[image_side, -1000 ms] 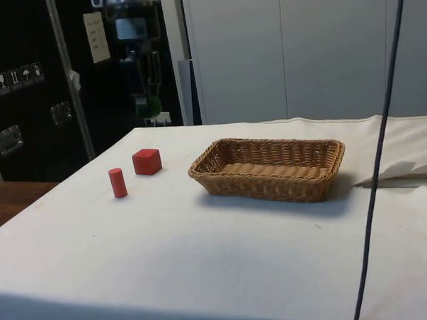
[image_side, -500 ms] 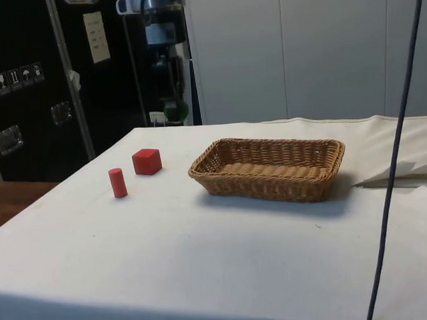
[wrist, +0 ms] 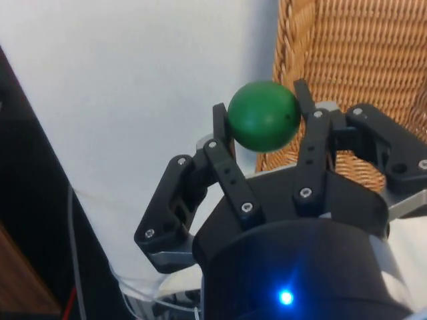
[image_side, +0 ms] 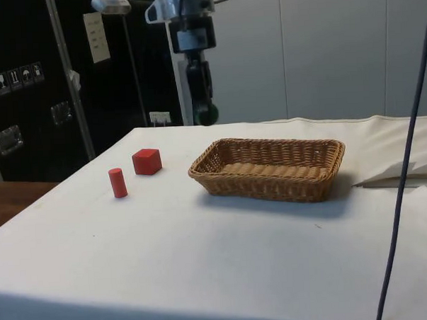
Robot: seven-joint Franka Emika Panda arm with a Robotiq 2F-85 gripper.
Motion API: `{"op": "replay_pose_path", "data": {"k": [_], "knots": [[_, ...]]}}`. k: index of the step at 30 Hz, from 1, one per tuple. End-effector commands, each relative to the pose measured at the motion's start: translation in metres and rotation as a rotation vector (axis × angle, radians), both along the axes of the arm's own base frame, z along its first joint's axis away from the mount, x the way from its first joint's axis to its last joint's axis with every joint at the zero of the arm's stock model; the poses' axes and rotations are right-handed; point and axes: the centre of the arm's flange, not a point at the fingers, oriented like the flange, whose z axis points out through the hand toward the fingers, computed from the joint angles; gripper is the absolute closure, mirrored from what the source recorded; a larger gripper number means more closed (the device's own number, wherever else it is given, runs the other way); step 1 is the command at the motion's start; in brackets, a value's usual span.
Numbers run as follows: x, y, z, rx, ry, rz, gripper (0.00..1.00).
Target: Pick up the object to the left of the cylinder and place it into the basket.
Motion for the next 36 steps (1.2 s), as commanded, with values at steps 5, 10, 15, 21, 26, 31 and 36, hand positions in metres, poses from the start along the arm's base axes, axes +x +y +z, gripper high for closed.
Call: {"op": "replay_pose_path", "data": {"k": [5,10,15,21,26,31,36], "knots": [[-0.013,-0.007,-0.004,-0.005,-0.005,0.009,1.0],[-0.028,-0.017,-0.012,0.002,0.007,0.023,1.0],[-0.039,-0.023,-0.02,0.006,0.016,0.029,1.0],[-0.045,-0.029,-0.026,0.009,0.028,0.033,1.0],[-0.055,-0.039,-0.029,-0.018,0.008,0.043,1.0],[-0.059,-0.041,-0.03,-0.04,-0.005,0.049,1.0],[-0.059,-0.042,-0.031,-0.064,-0.023,0.055,1.0]]}}
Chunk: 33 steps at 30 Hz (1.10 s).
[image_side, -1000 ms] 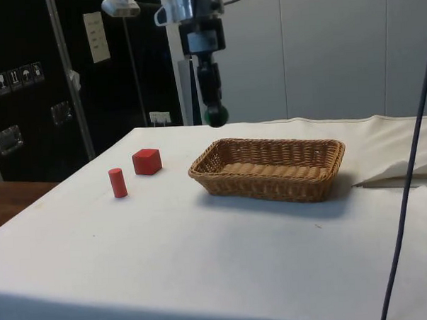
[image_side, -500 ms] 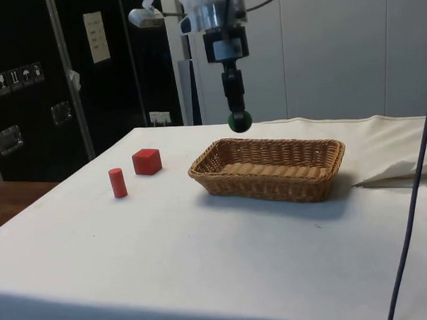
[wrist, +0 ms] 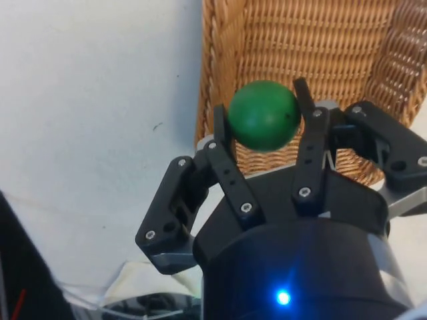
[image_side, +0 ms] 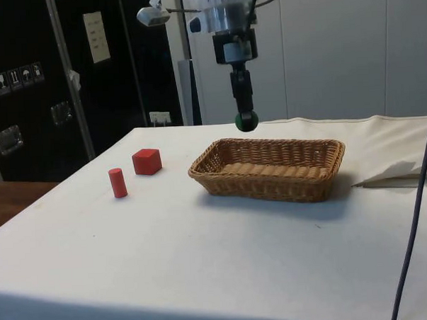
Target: Pick up the object to the left of the cylinder and place it into the basket.
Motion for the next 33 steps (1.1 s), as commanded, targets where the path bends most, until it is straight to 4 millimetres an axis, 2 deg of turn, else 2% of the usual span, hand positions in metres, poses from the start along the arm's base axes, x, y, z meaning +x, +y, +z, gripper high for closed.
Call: {"op": "replay_pose_path", "data": {"k": [1,9,11,14,15,20,24,33], "knots": [[0.001,-0.002,0.0,-0.02,-0.017,-0.002,1.0],[0.0,-0.003,-0.005,-0.03,-0.019,0.005,1.0],[0.0,-0.007,-0.016,-0.048,-0.038,0.003,1.0],[0.0,-0.01,-0.025,-0.053,-0.04,0.001,1.0],[0.0,-0.008,-0.022,-0.052,-0.031,0.002,1.0],[0.001,-0.017,-0.044,-0.07,-0.047,0.0,1.0],[0.003,-0.02,-0.053,-0.088,-0.036,-0.001,1.0],[-0.002,-0.033,-0.086,-0.116,-0.03,-0.004,1.0]]}}
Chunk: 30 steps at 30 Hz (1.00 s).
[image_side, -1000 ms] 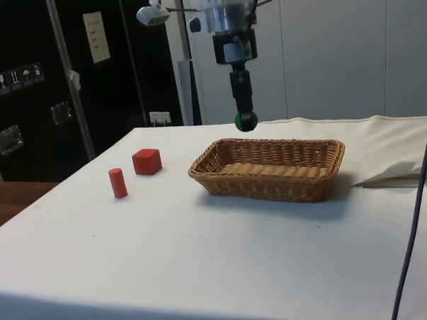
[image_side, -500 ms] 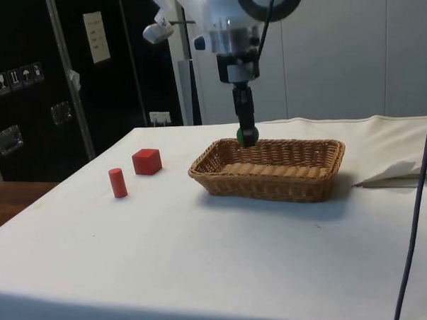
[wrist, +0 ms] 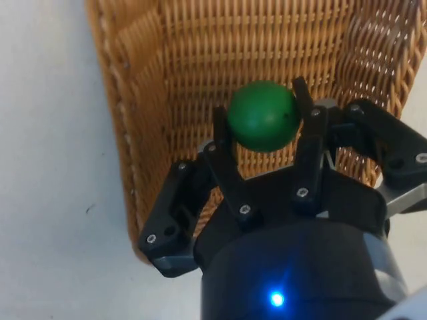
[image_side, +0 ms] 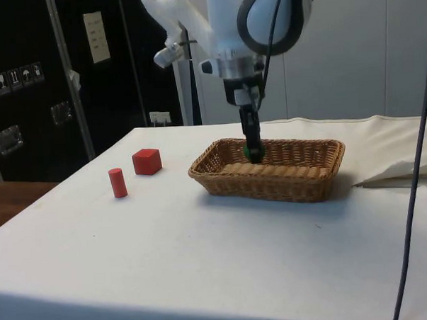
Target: Pick up the object to the left of the cylinder and place it into the basket.
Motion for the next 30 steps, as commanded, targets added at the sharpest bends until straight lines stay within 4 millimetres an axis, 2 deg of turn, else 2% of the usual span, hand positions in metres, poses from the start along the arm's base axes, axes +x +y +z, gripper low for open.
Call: {"op": "replay_pose_path", "data": {"k": [1,10,17,19,22,23,27,28,30], "knots": [[0.0,-0.001,-0.003,-0.003,0.001,-0.001,1.0],[-0.006,-0.003,-0.031,-0.021,0.001,-0.006,1.0],[-0.005,-0.002,-0.033,-0.017,-0.002,-0.006,1.0],[-0.005,-0.002,-0.033,-0.018,-0.002,-0.006,0.97],[-0.005,-0.002,-0.033,-0.019,-0.001,-0.006,0.7],[-0.005,-0.003,-0.033,-0.02,-0.002,-0.007,0.5],[-0.005,-0.003,-0.034,-0.022,-0.001,-0.007,0.11],[-0.005,-0.003,-0.034,-0.023,-0.001,-0.007,0.03],[-0.005,-0.003,-0.034,-0.021,0.0,-0.008,0.0]]}}
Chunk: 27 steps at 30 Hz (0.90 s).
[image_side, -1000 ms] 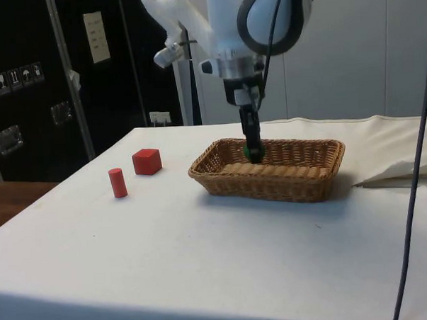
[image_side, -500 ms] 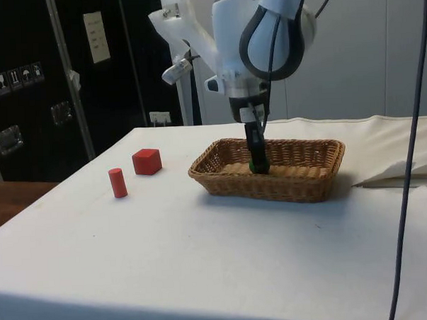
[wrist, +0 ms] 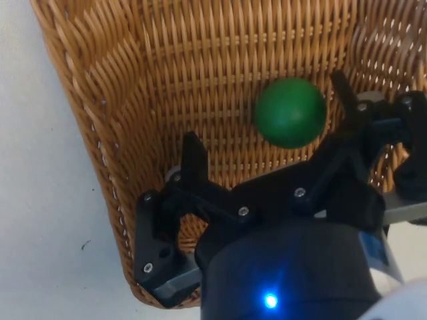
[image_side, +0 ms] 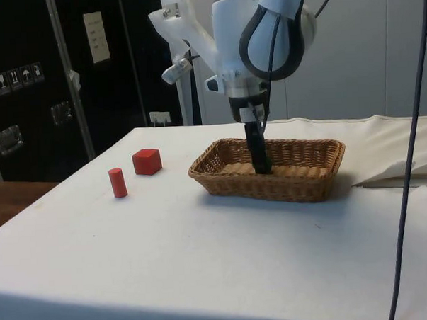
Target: Pick up the object to the left of the cylinder and place it into the basket.
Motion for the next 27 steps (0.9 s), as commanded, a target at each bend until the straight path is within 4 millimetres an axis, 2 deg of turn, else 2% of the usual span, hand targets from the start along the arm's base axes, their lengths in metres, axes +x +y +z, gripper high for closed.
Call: {"op": "replay_pose_path", "data": {"k": [1,7,15,16,27], "knots": [[0.0,0.0,0.0,0.001,0.0,0.0,0.0],[0.001,-0.001,0.003,0.002,-0.007,-0.006,0.0],[0.007,-0.004,0.027,0.027,-0.03,-0.032,0.0],[0.006,-0.001,0.025,0.037,-0.031,-0.026,0.0],[0.015,-0.004,0.062,0.074,-0.065,-0.048,0.0]]}}
